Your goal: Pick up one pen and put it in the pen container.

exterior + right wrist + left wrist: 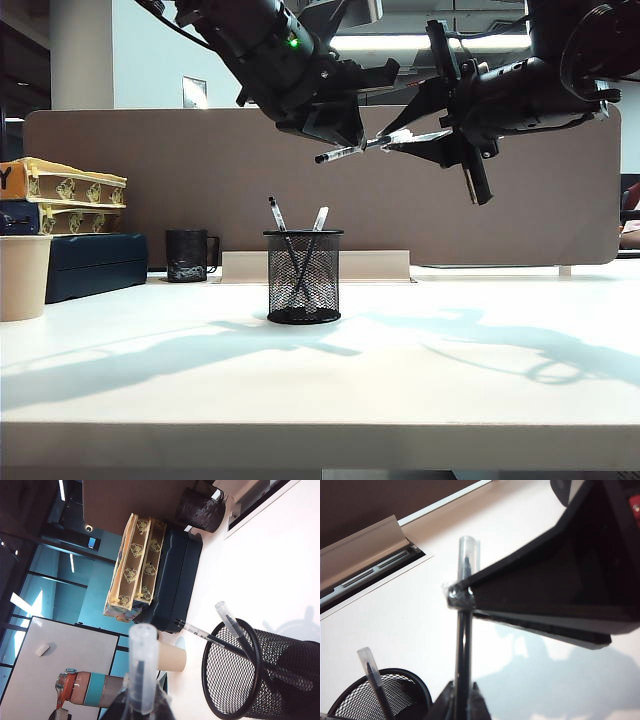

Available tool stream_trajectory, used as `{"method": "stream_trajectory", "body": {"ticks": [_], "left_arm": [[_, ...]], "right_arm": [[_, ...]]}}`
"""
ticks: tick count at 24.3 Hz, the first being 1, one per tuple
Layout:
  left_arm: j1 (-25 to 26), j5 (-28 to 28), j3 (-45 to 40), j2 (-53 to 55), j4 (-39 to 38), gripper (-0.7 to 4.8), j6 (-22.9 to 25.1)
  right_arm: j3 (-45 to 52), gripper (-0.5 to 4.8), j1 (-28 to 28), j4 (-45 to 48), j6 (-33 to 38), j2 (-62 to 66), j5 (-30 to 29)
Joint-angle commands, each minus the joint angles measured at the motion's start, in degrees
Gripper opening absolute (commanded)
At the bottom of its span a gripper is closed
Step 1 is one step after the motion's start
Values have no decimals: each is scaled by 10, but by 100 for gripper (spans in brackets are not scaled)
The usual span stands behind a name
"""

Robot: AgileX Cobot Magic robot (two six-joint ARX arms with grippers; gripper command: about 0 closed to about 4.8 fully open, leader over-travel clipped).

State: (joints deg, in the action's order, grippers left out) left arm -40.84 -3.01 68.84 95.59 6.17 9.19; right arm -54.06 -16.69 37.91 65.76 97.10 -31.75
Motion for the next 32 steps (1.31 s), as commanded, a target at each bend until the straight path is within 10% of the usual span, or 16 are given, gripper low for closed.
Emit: {"method": "stream_trajectory", "body": {"ticks": [1,10,13,32], "left_arm": [[-3,5,4,-4,3,17,-2],[-3,5,3,-5,-2,28,-2],[-3,5,3,-7,-7,127,-2],[101,-23,3,-46,-99,126,-20]], "right_arm": [[-2,8,-1,9,-4,-3,-4],[-2,-1,-1,5,-40,-3,-3],[-2,-1,-1,-1,-45,-3,-3],[-18,-1,-2,-39,-224,-2,-2]]}}
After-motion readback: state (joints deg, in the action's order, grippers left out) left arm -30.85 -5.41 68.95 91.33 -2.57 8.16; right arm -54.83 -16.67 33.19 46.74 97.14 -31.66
